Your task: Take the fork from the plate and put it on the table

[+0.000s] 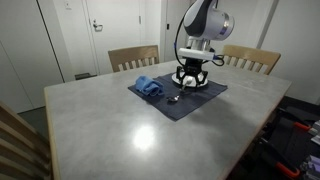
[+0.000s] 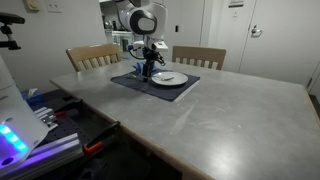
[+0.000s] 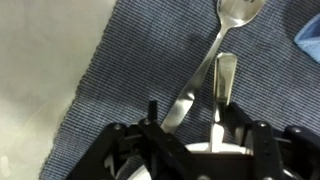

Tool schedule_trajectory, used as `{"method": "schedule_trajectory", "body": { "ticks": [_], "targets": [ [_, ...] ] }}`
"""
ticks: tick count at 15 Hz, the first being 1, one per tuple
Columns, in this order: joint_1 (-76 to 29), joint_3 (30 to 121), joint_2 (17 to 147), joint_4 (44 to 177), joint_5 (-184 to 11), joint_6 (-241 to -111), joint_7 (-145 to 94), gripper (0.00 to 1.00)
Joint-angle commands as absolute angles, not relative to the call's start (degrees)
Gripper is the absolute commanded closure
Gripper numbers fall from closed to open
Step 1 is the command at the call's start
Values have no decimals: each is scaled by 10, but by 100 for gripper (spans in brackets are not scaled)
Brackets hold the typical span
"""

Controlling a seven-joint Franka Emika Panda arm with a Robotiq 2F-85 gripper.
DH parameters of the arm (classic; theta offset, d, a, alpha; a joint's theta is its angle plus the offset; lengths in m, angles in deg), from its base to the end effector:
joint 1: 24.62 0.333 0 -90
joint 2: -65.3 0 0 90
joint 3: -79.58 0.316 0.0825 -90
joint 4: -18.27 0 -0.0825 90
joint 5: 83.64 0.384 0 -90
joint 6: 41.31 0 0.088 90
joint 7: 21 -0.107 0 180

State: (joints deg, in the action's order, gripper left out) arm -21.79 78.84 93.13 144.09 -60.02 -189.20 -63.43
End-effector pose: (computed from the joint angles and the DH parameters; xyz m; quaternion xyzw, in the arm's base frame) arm 0.5403 0.0123 0.1506 -0.8567 0.5043 0.0818 0.0713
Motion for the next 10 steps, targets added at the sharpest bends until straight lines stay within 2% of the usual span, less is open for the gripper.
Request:
{"method": "schedule_trajectory", "body": {
  "ticks": [1,7,10],
  "targets": [
    [-213,785,945,1430,-602,-1901,-640,58],
    [-212,786,943,1432,-603,-1904,-640,99],
    [-210,784,942,1432,-605,-1904,-642,96]
  ]
}}
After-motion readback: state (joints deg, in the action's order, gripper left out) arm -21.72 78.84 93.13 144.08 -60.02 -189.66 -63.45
